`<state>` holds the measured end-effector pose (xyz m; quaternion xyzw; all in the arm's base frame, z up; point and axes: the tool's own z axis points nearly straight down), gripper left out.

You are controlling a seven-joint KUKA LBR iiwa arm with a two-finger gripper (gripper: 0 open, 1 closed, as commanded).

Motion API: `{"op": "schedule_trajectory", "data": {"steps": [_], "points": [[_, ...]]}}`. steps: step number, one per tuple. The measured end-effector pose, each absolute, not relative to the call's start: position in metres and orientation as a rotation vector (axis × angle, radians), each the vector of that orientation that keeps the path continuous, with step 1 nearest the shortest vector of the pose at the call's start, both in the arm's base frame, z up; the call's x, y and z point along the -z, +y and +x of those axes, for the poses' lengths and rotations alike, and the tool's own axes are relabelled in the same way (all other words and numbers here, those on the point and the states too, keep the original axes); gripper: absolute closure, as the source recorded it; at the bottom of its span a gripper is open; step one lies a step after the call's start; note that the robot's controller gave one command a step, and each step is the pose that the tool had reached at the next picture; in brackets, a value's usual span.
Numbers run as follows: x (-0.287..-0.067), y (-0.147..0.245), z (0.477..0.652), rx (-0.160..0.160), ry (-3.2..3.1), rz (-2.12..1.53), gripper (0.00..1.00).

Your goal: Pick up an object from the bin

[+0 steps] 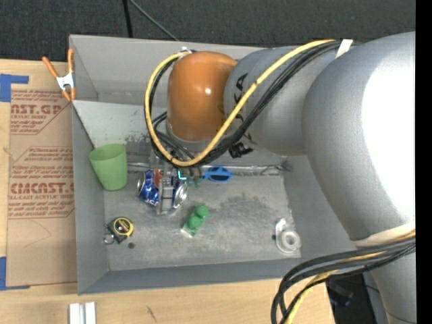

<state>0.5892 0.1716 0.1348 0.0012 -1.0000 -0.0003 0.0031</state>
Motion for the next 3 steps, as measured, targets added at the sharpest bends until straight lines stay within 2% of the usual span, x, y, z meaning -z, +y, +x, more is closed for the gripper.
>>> {"op": "schedule_trajectory", "data": {"steps": [1,3], "points": [[-0.0683,0.1461,0.5874,0.0,-3.125,-0.31,0.0],[-0.0687,0.1482,0.588,0.006,-3.129,-0.307,0.0]]}}
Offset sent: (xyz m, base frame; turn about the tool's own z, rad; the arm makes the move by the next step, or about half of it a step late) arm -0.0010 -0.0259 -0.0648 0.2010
